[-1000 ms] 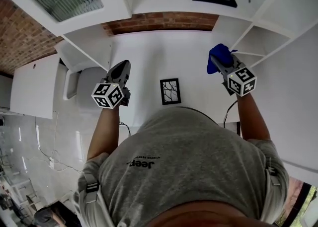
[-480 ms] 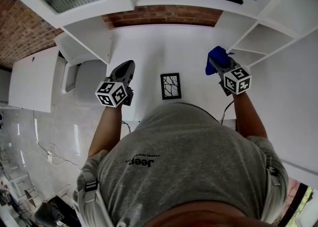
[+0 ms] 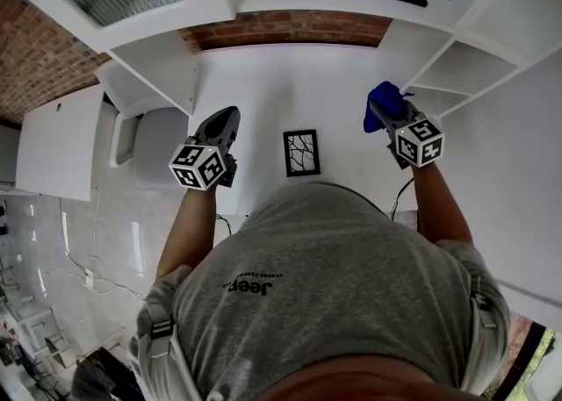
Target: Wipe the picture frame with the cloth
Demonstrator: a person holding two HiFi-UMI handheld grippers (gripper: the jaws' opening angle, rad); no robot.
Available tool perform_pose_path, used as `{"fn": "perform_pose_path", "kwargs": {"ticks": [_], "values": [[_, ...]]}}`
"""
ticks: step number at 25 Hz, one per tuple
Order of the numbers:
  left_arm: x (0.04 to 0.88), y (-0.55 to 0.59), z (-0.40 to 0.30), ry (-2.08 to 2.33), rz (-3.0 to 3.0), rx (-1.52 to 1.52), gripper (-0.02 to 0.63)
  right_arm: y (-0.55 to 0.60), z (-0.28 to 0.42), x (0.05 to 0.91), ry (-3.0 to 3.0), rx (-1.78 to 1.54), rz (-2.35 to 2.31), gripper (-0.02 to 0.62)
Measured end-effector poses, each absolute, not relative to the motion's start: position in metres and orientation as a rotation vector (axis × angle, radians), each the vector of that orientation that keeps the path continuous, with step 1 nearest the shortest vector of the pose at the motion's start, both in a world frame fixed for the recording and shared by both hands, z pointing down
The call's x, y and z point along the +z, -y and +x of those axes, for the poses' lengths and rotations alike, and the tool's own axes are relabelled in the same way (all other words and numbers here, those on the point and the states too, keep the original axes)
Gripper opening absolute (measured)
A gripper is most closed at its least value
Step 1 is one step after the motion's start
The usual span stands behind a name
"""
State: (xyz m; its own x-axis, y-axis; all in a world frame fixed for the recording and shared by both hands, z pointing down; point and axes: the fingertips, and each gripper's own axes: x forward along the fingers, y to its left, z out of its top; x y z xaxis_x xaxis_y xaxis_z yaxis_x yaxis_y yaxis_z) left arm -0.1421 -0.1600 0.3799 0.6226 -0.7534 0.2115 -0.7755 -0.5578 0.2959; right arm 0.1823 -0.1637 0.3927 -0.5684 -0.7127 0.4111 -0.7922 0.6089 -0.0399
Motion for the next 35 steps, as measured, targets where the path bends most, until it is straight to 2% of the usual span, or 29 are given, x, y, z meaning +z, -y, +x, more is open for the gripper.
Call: {"fn": "perform_pose_path", "kwargs": {"ticks": [35], "values": [[0.3745, 0.1554, -0.1410, 1.205, 2.487, 0.065, 0.020, 0.1596, 0.1785, 0.3882, 2.466, 0.254, 1.189, 0.052]]}}
